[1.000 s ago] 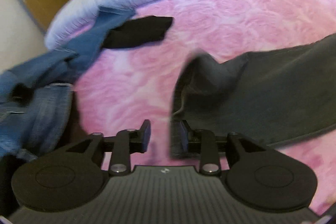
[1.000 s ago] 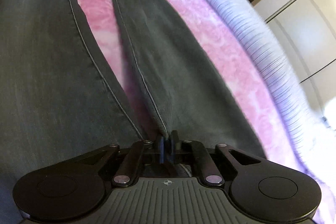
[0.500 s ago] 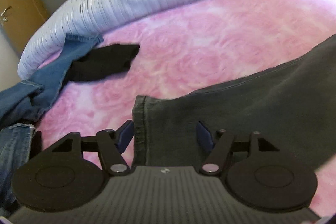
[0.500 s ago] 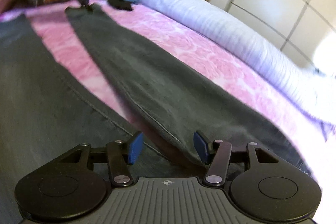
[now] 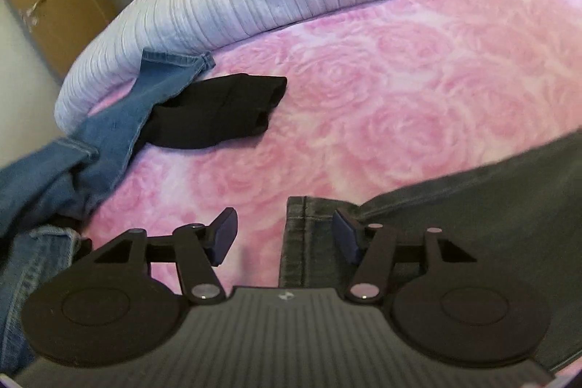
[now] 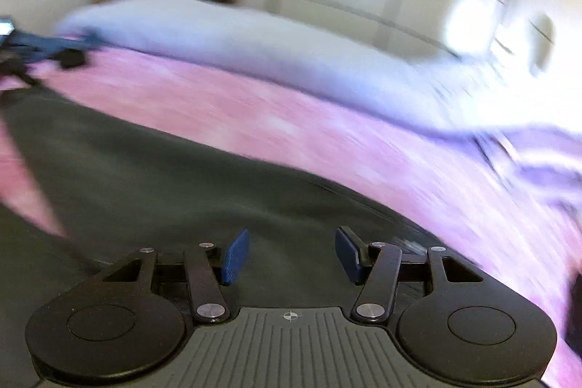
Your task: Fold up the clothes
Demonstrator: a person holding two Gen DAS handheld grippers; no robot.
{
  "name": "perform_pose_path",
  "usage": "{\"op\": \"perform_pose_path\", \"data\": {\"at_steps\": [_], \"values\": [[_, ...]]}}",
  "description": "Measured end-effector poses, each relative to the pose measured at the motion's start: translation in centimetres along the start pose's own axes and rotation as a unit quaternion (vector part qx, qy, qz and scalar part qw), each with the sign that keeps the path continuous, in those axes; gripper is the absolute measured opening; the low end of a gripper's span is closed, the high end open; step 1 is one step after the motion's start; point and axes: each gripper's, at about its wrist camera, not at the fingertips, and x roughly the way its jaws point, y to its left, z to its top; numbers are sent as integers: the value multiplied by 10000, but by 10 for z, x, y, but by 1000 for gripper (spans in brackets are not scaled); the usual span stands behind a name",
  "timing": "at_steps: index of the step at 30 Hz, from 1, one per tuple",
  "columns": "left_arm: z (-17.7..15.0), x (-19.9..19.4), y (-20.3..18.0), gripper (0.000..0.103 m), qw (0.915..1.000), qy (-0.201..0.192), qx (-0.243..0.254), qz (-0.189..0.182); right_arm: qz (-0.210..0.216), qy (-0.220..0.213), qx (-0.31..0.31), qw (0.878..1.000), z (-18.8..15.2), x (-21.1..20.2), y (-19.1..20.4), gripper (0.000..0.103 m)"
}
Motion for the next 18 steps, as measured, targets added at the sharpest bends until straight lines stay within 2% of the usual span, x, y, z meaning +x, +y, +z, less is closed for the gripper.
{"op": "perform_pose_path", "data": {"at_steps": [2,4,7,8,10,11,12,17,18], "values": [[0,-2,7,59,9998,-7,-214,-63,-46,263,675,9974,-5,20,-43,58],[0,-4,14,60,9990,-13,-426,-131,-32,335,1343,9904,-9,35,-80,58],[-1,-6,27,60,9968,-23,-745,-278,-362,435,1603,9854,-12,55,-116,59],[-2,-5,31,60,9958,-7,-832,-380,-425,494,1635,9844,-14,61,-124,59],[-3,0,35,49,9924,108,-974,-750,-325,596,1904,9794,-18,73,-133,59],[-3,3,35,39,9906,153,-1011,-906,-234,643,2075,9758,-20,78,-137,59],[-3,5,32,36,9901,170,-975,-992,-140,660,2214,9728,-23,81,-139,59],[-2,11,17,37,9901,178,-771,-1159,-116,528,2172,9746,-31,81,-138,60],[-2,11,15,34,9902,175,-751,-1161,-86,491,2258,9729,-32,81,-139,60]]}}
